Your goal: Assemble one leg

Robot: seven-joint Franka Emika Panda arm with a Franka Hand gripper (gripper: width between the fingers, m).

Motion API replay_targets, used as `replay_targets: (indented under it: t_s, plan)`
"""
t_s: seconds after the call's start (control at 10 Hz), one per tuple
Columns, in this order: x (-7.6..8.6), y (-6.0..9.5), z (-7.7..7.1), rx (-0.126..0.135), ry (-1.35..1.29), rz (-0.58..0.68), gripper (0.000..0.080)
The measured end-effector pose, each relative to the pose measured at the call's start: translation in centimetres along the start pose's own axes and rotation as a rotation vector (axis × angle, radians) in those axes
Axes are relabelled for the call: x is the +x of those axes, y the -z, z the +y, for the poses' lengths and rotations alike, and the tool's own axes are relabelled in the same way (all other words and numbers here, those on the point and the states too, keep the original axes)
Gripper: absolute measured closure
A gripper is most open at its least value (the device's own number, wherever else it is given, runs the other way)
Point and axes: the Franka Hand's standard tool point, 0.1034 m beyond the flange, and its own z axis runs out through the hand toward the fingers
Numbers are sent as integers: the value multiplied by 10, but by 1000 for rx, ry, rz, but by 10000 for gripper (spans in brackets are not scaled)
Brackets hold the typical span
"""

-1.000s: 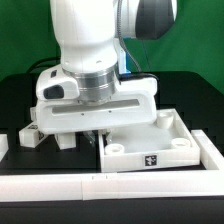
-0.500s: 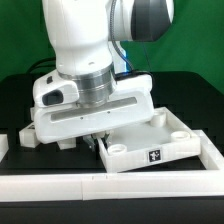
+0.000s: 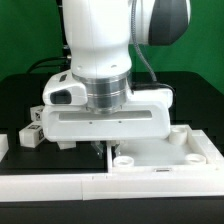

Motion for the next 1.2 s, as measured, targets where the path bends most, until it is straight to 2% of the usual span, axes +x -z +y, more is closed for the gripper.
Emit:
replay_targets:
  t_s: [0.1, 0.3, 0.5, 0.7, 0.8, 0.9, 1.0, 1.2]
  plan:
    - [5, 2, -1, -7, -19, 6, 747]
    - [5, 2, 0, -21, -21, 10, 745]
    - [4, 1, 0, -22, -14, 9, 744]
    - [4, 1, 1, -21, -15, 9, 443]
    - [5, 8, 6, -18, 10, 7, 443]
    - [3, 23, 18, -12, 33, -2, 261]
    - [-1, 38, 29, -3, 48, -23, 184]
    - [-7, 55, 36, 4, 94, -73, 155]
